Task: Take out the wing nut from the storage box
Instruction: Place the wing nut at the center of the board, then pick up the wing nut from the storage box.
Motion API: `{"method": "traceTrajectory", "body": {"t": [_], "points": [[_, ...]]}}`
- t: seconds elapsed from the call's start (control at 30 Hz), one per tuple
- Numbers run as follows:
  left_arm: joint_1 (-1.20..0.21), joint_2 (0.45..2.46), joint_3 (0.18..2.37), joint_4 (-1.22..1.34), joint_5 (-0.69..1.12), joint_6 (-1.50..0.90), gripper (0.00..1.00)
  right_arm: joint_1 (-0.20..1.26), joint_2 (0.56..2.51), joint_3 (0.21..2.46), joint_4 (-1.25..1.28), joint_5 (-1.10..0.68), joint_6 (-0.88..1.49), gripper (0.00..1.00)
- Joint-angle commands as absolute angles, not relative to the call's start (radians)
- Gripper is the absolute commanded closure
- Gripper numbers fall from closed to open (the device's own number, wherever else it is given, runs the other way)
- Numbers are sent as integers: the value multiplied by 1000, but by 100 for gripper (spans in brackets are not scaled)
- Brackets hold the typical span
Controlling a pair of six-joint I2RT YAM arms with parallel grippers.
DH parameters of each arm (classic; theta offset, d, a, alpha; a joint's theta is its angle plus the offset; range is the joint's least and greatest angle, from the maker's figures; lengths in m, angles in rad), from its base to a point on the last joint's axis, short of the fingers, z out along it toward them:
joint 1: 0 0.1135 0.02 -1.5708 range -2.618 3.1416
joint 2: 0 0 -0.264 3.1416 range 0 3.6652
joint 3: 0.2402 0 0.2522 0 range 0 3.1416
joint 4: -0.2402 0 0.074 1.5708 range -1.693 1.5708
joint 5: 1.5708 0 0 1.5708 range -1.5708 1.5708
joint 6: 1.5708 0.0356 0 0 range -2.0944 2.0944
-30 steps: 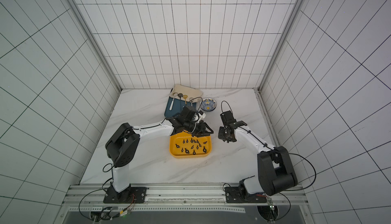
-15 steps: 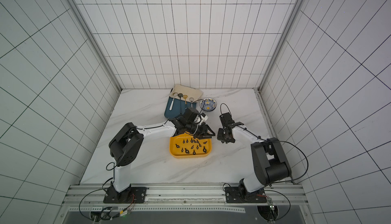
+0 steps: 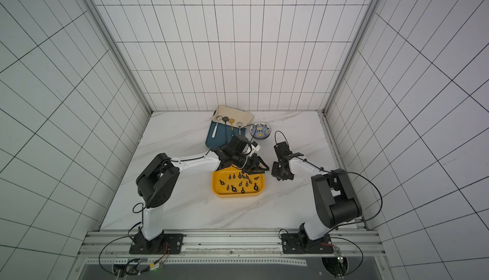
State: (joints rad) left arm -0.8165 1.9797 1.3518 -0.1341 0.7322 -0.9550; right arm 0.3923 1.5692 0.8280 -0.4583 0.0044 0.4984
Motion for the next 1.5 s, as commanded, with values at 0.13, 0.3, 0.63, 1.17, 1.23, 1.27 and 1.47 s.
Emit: {"method": "traceTrajectory", "body": {"t": [0.13, 0.3, 0.63, 1.17, 1.23, 1.27, 1.47], "points": [[-808, 1907, 1302, -141, 722, -924, 62, 388, 1485, 846, -544, 25, 477, 78], [-724, 1789, 1186, -114, 717, -951, 62, 456, 1396, 926, -630, 57, 464, 76], [-397, 1494, 921, -241, 704, -898, 61, 765, 1530, 1147, -644, 43, 505, 79], [-295, 1382, 805, -330, 744, -818, 61, 870, 1821, 1292, -554, -29, 514, 77], [-295, 1383, 807, -334, 748, -813, 61, 870, 1834, 1298, -552, -19, 515, 76], [-295, 1384, 807, -334, 750, -810, 61, 870, 1839, 1299, -553, -16, 513, 76], [-294, 1384, 808, -339, 754, -802, 60, 870, 1879, 1314, -552, -22, 514, 75]]}}
